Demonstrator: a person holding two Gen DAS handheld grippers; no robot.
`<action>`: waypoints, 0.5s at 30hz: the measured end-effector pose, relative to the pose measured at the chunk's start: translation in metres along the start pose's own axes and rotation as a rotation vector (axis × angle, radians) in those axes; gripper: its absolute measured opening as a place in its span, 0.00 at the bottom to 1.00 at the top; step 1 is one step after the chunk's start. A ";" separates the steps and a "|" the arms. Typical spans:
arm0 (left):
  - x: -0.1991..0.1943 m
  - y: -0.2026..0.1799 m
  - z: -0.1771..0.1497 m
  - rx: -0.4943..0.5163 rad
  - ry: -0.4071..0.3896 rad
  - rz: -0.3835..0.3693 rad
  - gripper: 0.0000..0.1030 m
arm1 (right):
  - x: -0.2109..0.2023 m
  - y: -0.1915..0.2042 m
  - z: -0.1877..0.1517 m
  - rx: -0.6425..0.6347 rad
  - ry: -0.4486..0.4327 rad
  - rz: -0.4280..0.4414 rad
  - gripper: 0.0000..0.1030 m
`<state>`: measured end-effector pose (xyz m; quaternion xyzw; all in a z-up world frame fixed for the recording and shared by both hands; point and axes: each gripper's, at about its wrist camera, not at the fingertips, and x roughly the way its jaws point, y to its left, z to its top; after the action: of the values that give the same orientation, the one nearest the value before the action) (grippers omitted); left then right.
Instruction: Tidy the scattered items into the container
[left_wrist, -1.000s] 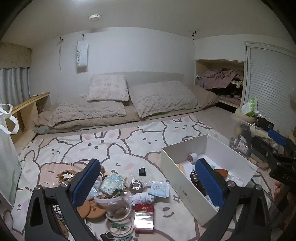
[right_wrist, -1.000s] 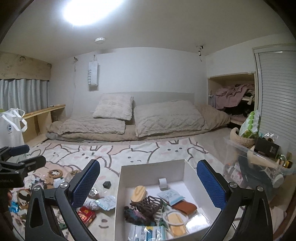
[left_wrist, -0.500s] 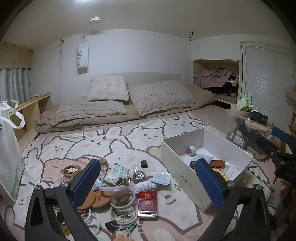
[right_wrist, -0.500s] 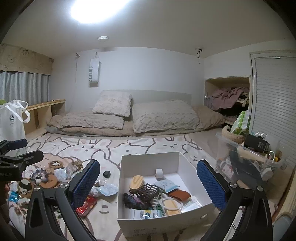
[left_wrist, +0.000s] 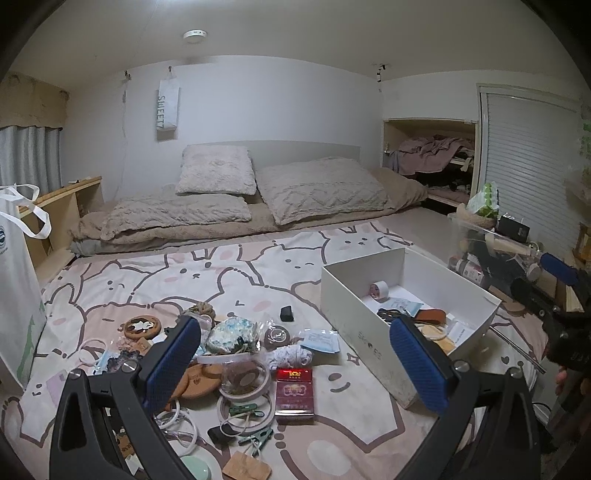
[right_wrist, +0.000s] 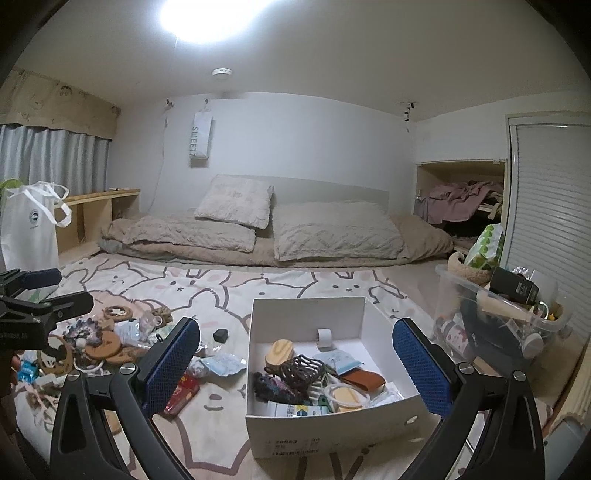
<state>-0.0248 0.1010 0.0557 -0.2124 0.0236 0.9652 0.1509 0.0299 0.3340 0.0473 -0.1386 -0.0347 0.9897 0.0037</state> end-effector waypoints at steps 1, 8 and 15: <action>0.000 0.000 -0.001 -0.001 -0.001 -0.002 1.00 | 0.000 0.001 -0.001 -0.003 0.003 0.002 1.00; 0.000 0.004 -0.005 -0.007 0.004 -0.006 1.00 | 0.002 0.009 -0.007 -0.015 0.023 0.004 1.00; -0.001 0.003 -0.009 0.005 0.019 -0.012 1.00 | 0.003 0.012 -0.010 -0.001 0.032 0.013 1.00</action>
<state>-0.0211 0.0964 0.0476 -0.2211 0.0264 0.9622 0.1568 0.0294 0.3225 0.0359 -0.1545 -0.0341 0.9874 -0.0024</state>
